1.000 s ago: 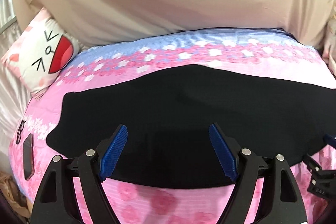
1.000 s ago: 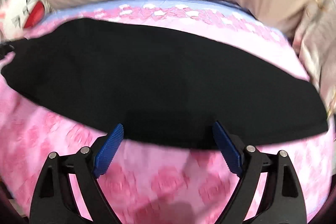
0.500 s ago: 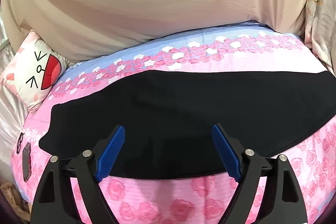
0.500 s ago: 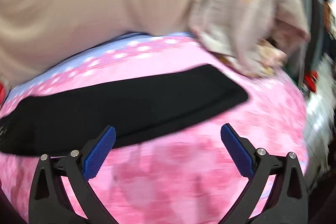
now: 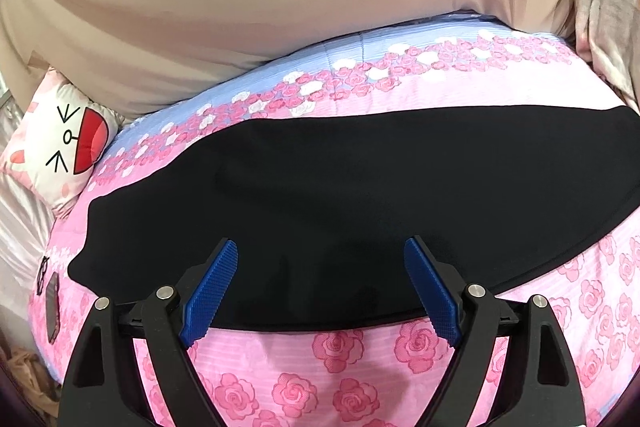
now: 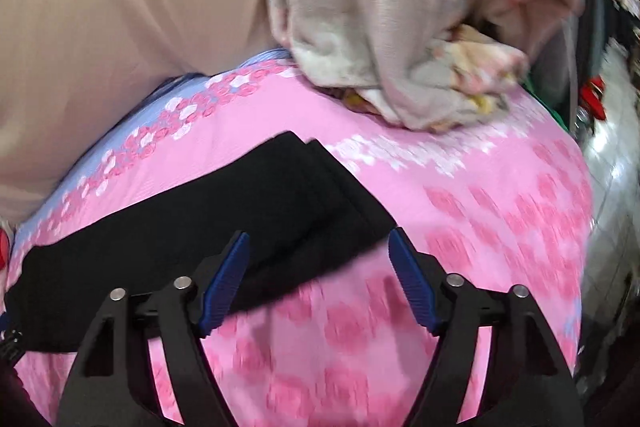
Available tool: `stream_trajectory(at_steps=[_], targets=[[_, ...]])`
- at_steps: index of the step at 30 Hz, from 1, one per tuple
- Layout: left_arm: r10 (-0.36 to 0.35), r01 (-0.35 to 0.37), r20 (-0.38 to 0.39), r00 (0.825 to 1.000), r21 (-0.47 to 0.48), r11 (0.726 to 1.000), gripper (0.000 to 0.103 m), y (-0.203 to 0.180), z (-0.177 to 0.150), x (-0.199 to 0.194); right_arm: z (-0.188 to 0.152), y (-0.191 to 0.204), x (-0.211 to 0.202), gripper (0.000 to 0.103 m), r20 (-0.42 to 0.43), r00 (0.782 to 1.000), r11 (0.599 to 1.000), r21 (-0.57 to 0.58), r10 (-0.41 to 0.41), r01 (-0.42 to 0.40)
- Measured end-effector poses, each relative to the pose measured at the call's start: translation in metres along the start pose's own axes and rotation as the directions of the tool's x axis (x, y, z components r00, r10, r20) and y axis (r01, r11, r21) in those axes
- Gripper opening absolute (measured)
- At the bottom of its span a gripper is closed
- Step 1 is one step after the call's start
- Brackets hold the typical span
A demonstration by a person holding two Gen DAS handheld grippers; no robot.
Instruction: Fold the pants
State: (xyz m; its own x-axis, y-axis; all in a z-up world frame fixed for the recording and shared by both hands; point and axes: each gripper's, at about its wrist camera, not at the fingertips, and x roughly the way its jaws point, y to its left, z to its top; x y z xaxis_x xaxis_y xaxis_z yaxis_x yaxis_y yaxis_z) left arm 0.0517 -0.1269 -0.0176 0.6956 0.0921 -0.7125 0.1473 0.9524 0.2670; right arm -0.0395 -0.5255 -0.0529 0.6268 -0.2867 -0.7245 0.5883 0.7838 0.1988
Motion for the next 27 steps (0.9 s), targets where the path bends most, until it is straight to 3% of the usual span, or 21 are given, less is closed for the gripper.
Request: stream_trajectory(at_steps=[2, 4, 5, 6, 7, 13, 15, 16, 17, 18, 21, 23, 27], targets=[[0.005, -0.005, -0.006, 1.0, -0.007, 1.0, 0.083, 0.001, 0.001, 0.002, 0.009, -0.002, 0.022, 0.066, -0.04, 0.999, 1.0, 0.004, 0.008, -0.008], [0.012, -0.012, -0.012, 1.0, -0.017, 1.0, 0.083, 0.003, 0.004, 0.002, 0.015, -0.004, 0.044, 0.053, -0.076, 0.997, 1.0, -0.004, 0.009, -0.009], [0.015, -0.016, -0.013, 1.0, -0.019, 1.0, 0.083, 0.004, 0.004, 0.002, 0.016, 0.001, 0.047, 0.043, -0.061, 0.998, 0.999, -0.038, -0.019, 0.017], [0.022, -0.023, -0.012, 1.0, -0.021, 1.0, 0.083, 0.006, 0.006, 0.002, 0.018, 0.005, 0.047, 0.011, -0.051, 0.998, 0.996, -0.08, -0.048, 0.043], [0.027, -0.027, -0.011, 1.0, -0.022, 0.999, 0.084, 0.007, 0.007, 0.002, 0.02, 0.007, 0.045, 0.009, -0.062, 0.998, 0.996, -0.086, -0.011, 0.006], [0.027, -0.027, -0.014, 1.0, -0.029, 0.999, 0.084, 0.011, 0.011, 0.004, 0.009, 0.006, -0.015, 0.008, 0.029, 0.999, 0.993, -0.12, -0.013, 0.017], [0.009, -0.01, -0.02, 1.0, -0.023, 1.0, 0.084, 0.008, 0.01, 0.007, -0.001, -0.009, 0.0, 0.01, -0.016, 0.999, 0.994, -0.101, -0.032, 0.03], [0.002, -0.002, -0.024, 1.0, -0.017, 1.0, 0.084, 0.005, 0.01, 0.009, -0.008, -0.019, 0.02, 0.011, -0.07, 0.997, 0.997, -0.08, -0.021, 0.016], [-0.005, 0.005, -0.029, 1.0, -0.009, 1.0, 0.084, 0.002, 0.01, 0.011, -0.012, -0.025, 0.026, 0.013, -0.058, 0.998, 0.999, -0.052, 0.014, -0.017], [-0.008, 0.008, -0.037, 0.999, 0.001, 1.0, 0.084, -0.002, 0.009, 0.013, -0.011, -0.029, 0.023, 0.016, -0.057, 0.997, 0.999, -0.027, 0.043, -0.045], [-0.031, 0.031, -0.035, 0.999, 0.008, 0.999, 0.084, -0.006, 0.007, 0.011, -0.004, -0.028, 0.003, 0.048, -0.009, 1.0, 1.0, -0.021, -0.007, 0.006], [-0.043, 0.043, -0.026, 0.999, 0.008, 0.999, 0.084, -0.006, 0.006, 0.009, 0.008, -0.018, -0.005, 0.055, 0.025, 1.0, 0.997, -0.069, -0.018, 0.019], [-0.035, 0.035, -0.027, 0.999, 0.001, 0.999, 0.084, -0.003, 0.005, 0.01, 0.038, 0.01, 0.012, 0.054, 0.02, 1.0, 0.98, -0.199, -0.007, 0.011]])
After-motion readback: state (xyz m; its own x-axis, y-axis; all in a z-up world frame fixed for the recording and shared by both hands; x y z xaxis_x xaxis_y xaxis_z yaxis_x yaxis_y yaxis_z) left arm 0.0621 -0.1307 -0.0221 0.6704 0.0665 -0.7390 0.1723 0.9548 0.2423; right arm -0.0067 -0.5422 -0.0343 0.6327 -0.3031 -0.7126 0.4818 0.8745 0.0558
